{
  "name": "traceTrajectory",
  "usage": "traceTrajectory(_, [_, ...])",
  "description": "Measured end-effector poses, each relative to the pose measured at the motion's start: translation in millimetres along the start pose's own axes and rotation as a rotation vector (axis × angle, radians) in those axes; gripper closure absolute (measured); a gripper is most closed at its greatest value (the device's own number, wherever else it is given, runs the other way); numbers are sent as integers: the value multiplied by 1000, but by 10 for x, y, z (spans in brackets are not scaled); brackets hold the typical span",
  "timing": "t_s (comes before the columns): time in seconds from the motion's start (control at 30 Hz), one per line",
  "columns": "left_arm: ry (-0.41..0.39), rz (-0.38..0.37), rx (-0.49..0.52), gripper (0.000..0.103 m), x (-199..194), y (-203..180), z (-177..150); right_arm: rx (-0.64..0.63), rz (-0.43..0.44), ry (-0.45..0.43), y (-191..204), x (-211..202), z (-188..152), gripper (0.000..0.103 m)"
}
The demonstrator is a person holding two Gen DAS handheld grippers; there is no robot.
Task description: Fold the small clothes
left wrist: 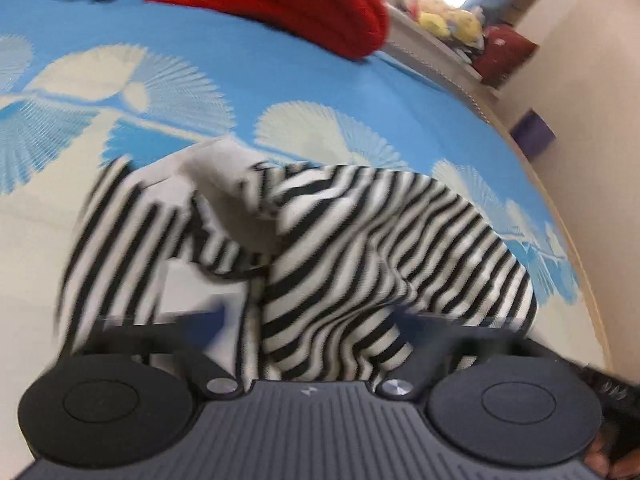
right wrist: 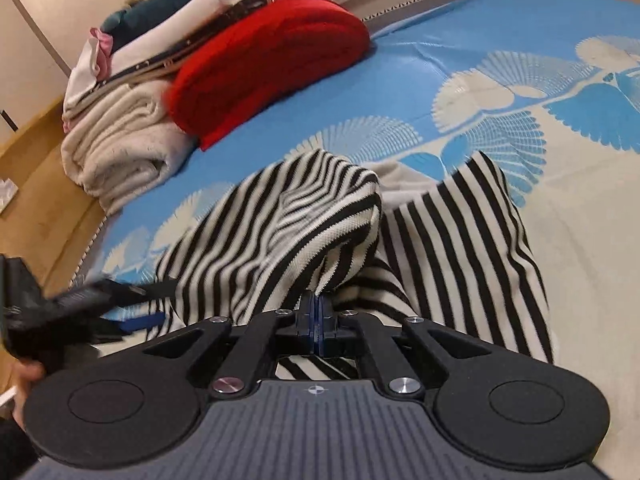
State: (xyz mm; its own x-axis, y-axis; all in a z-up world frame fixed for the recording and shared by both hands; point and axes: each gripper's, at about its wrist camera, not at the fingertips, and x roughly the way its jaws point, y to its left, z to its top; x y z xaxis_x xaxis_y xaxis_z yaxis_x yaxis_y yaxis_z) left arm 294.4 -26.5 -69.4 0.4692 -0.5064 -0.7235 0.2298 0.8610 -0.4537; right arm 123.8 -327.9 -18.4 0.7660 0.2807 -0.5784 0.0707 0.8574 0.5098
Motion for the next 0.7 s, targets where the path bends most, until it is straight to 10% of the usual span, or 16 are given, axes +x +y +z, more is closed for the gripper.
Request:
traceTrajectory(0.03, [14,-58,-21,98,-59,26,10,-2,8,-11,45,-31,28,102])
traceTrajectory(0.2, [-76,-152,-110,102,-580,373,186,18,128,-94,200,-502,228,102])
traceTrajectory(0.33, [90,95,-74,96,-244,751,58,-7,141,-13,200,-520,104,102])
traceTrajectory(0.43, [132,179,-74,87,-96,912,-119,-88,-79,215,116,-2,-155,99])
traceTrajectory(0.53, [106,94,-126,53,-365,917,37,-52,-209,365,-30,216,-253,97])
traceTrajectory(0.7, [-169,97,-36,5,-875,447,247,-59,-74,27,227,-395,154,67])
